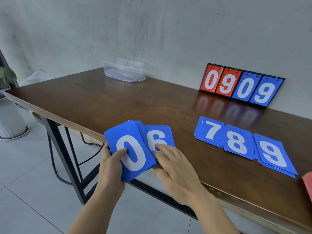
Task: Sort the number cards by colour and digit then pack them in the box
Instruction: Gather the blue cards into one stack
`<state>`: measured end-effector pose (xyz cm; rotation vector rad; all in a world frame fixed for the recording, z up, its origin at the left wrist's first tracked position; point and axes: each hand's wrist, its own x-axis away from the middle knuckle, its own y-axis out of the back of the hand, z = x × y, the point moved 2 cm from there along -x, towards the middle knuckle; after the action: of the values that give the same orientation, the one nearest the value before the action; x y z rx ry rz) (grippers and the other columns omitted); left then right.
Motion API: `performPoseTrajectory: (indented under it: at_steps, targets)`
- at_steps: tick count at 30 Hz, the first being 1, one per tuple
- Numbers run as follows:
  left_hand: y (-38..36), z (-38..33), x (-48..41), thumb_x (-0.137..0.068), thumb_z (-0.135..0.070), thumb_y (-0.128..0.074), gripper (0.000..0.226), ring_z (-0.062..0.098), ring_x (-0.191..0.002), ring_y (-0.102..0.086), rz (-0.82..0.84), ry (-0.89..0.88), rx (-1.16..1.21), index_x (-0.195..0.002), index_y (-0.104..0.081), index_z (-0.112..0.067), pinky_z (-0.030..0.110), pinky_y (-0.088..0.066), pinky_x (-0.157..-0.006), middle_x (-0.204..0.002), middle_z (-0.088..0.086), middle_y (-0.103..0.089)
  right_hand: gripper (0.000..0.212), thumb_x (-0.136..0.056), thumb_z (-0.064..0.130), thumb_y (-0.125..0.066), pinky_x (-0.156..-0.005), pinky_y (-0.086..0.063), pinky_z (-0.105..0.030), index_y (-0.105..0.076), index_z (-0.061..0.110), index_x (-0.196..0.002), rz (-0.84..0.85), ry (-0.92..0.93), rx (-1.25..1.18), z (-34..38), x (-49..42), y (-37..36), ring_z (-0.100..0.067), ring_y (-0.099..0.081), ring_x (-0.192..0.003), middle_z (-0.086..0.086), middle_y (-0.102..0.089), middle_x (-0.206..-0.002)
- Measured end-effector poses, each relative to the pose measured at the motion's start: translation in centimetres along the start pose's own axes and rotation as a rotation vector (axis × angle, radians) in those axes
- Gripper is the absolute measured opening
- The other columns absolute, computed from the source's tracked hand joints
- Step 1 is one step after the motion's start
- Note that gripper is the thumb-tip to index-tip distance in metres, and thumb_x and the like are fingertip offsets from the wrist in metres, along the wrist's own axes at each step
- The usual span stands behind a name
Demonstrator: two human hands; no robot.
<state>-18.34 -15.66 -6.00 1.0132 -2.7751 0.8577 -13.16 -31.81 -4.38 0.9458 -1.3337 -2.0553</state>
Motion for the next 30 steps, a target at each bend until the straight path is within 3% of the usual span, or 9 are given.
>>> performPoseTrajectory:
  at_steps: [3,5,8,10,15,22,25,27,30]
  targets:
    - [0.1,0.3,0.2,-0.092,-0.011,-0.054,0.038,0.025,-0.102,-0.068,0.014,0.012,-0.021,-0.121,-0.056,-0.034,0.047,-0.056,-0.083,-0.109,-0.005,-0.071,0.037,-0.081,0.030,-0.029,-0.108,-0.026,-0.024,-0.056,0.018,-0.103,-0.036,-0.065,-0.262,0.2,0.9,0.4,-0.001,-0.034,-0.127,0.015,-0.045,-0.133]
    - [-0.1,0.4,0.3,-0.092,-0.010,-0.054,0.040,0.024,-0.102,-0.067,0.027,0.010,-0.025,-0.120,-0.055,-0.037,0.050,-0.055,-0.087,-0.109,-0.007,-0.071,0.055,-0.079,0.033,-0.027,-0.113,-0.021,-0.021,-0.058,0.023,-0.124,-0.136,-0.202,-0.376,-0.5,0.9,1.0,0.006,-0.026,-0.133,0.018,-0.041,-0.141]
    - [-0.7,0.6,0.7,-0.093,-0.007,-0.053,0.043,0.021,-0.101,-0.067,0.034,-0.002,-0.025,-0.117,-0.052,-0.042,0.049,-0.055,-0.087,-0.109,-0.008,-0.070,0.065,-0.079,0.033,-0.023,-0.117,-0.018,-0.035,-0.040,0.026,-0.141,-0.144,-0.446,-0.325,-1.6,0.0,1.8,0.001,-0.026,-0.130,0.017,-0.041,-0.136]
    - [-1.0,0.7,0.9,-0.093,-0.007,-0.052,0.044,0.020,-0.102,-0.067,0.032,-0.013,-0.025,-0.120,-0.049,-0.041,0.048,-0.054,-0.088,-0.110,-0.008,-0.069,0.055,-0.078,0.034,-0.024,-0.114,-0.024,-0.038,-0.042,0.029,-0.130,-0.099,-0.446,-0.314,-0.8,-0.6,1.9,-0.003,-0.034,-0.115,0.016,-0.044,-0.119]
    - [-1.6,1.1,1.5,-0.093,-0.009,-0.052,0.053,0.018,-0.101,-0.067,0.045,-0.044,-0.075,-0.134,-0.040,-0.042,0.046,-0.053,-0.092,-0.110,-0.009,-0.069,0.071,-0.076,0.035,-0.029,-0.118,-0.007,-0.027,-0.034,0.024,-0.146,-0.038,-0.378,-0.363,2.0,-1.2,0.9,0.000,-0.026,-0.130,0.011,-0.042,-0.144]
    - [-1.3,1.3,1.4,-0.092,-0.006,-0.054,0.059,0.017,-0.101,-0.066,0.057,-0.053,-0.066,-0.137,-0.037,-0.042,0.042,-0.054,-0.088,-0.109,-0.011,-0.067,0.056,-0.088,0.036,-0.037,-0.116,-0.022,-0.032,-0.041,0.031,-0.144,0.008,-0.454,-0.569,0.8,-0.5,2.1,-0.003,-0.029,-0.136,0.014,-0.039,-0.147]
    - [-1.3,1.2,1.6,-0.092,-0.003,-0.053,0.057,0.015,-0.096,-0.066,0.070,-0.034,-0.036,-0.135,-0.039,-0.038,0.035,-0.055,-0.075,-0.109,-0.008,-0.067,0.054,-0.099,0.041,-0.036,-0.119,-0.011,-0.035,-0.031,0.026,-0.150,-0.149,-0.605,-0.228,-4.2,-0.7,4.4,-0.012,-0.011,-0.147,0.003,-0.019,-0.160]
    - [-1.2,1.2,1.8,-0.092,-0.002,-0.053,0.056,0.016,-0.096,-0.066,0.083,-0.018,-0.023,-0.135,-0.040,-0.037,0.034,-0.055,-0.071,-0.111,-0.007,-0.067,0.063,-0.098,0.054,-0.030,-0.119,-0.005,-0.041,-0.020,0.024,-0.153,-0.097,-0.720,-0.008,-7.3,-0.9,5.2,-0.021,-0.001,-0.149,-0.004,-0.007,-0.162]
    - [-0.8,1.2,2.1,-0.092,-0.003,-0.054,0.055,0.016,-0.095,-0.066,0.103,0.011,-0.015,-0.132,-0.043,-0.039,0.033,-0.055,-0.067,-0.109,-0.008,-0.068,0.063,-0.096,0.060,-0.022,-0.115,-0.017,-0.045,-0.042,0.015,-0.136,0.052,-0.782,0.108,-10.1,-1.4,4.7,-0.033,-0.018,-0.143,-0.015,-0.031,-0.146]
